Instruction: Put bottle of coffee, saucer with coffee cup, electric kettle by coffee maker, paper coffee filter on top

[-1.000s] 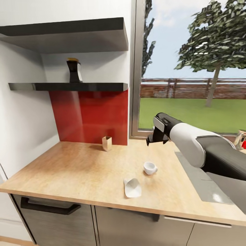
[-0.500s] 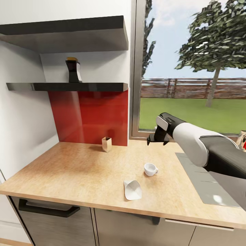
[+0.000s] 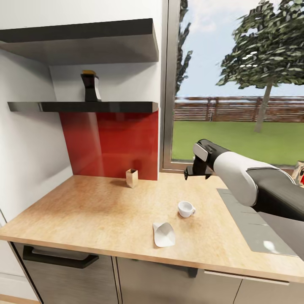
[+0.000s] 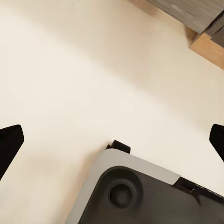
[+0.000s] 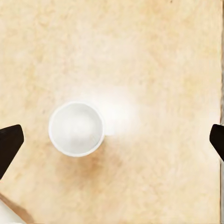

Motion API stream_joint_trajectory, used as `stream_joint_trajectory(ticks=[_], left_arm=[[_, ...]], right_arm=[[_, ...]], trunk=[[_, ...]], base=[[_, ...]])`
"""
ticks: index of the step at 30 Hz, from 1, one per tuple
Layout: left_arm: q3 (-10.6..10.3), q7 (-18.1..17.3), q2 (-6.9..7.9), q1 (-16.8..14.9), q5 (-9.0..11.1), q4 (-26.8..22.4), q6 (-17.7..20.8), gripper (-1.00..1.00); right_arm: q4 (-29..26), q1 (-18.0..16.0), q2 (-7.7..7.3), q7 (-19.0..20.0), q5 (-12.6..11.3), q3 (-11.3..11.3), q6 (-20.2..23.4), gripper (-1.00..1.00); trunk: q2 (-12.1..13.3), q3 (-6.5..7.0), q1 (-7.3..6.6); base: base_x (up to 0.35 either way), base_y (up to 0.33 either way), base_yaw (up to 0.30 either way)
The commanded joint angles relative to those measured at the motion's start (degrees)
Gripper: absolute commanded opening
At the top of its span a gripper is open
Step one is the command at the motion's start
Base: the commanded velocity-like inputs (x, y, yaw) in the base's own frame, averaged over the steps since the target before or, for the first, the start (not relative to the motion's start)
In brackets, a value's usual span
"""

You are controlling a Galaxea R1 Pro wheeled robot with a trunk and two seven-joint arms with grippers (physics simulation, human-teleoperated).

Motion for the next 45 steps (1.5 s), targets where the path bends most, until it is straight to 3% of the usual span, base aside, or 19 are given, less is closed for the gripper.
stream_joint_trajectory(ticks=[1, 7, 13, 16, 20, 25, 29, 33, 45], left_arm=[[-0.07, -0.21, 0.01, -0.04, 0.35, 0.04, -0.11, 1.0], [-0.04, -0.21, 0.06, -0.04, 0.4, 0.04, 0.04, 1.0], [0.05, -0.21, 0.22, -0.04, 0.72, 0.04, 0.18, 1.0], [0.09, -0.21, 0.87, -0.04, 1.82, 0.04, 0.23, 1.0], [0.09, -0.72, 3.81, -0.04, 5.3, 0.09, 1.32, 1.0], [-0.07, -7.87, 9.96, -0.04, 12.24, 1.56, 4.7, 1.0], [-0.13, -11.1, 12.92, -0.04, 15.55, 2.32, 6.15, 1.0], [-0.15, -11.95, 13.59, -0.04, 16.45, 2.52, 6.85, 1.0], [-0.24, -12.21, 13.43, -0.04, 16.68, 2.52, 7.17, 1.0]], right_arm=[[0.11, -0.09, 0.01, -1.44, -0.65, 0.12, 0.0, 1.0], [0.11, -0.09, -0.07, -4.66, -0.65, 0.05, 0.0, 1.0], [0.11, 0.79, -0.12, -5.2, -0.65, 0.05, 0.0, 1.0], [0.11, 1.28, -0.15, -5.25, -0.65, 0.04, 0.0, 1.0], [0.11, 1.78, -0.12, -5.13, -0.62, 0.08, 0.0, 1.0], [0.11, 1.98, -1.01, -4.78, -0.52, 0.11, 0.0, 1.0], [0.11, 2.01, -1.93, -4.7, -0.55, 0.1, 0.0, 1.0], [0.11, 2.01, -2.24, -4.42, -0.56, 0.11, 0.0, 1.0], [0.11, 2.15, -1.97, -4.12, -0.45, 0.12, 0.0, 1.0]], trunk=[[-0.48, -0.27, 0.24], [-2.89, -1.35, 1.55], [-5.29, -2.43, 2.87], [-6.5, -2.97, 3.53], [-8.1, -3.68, 4.41], [-10.11, -4.58, 5.51], [-11.71, -5.3, 6.39], [-13.31, -6.02, 7.26], [-18.13, -8.17, 9.9]], base=[[0.0, 0.0, 0.0], [0.0, 0.0, 0.0], [0.0, 0.0, 0.0], [0.0, 0.0, 0.0], [0.0, 0.0, 0.0], [0.0, 0.0, 0.0], [0.0, 0.0, 0.0], [0.0, 0.0, 0.0], [0.0, 0.0, 0.0]])
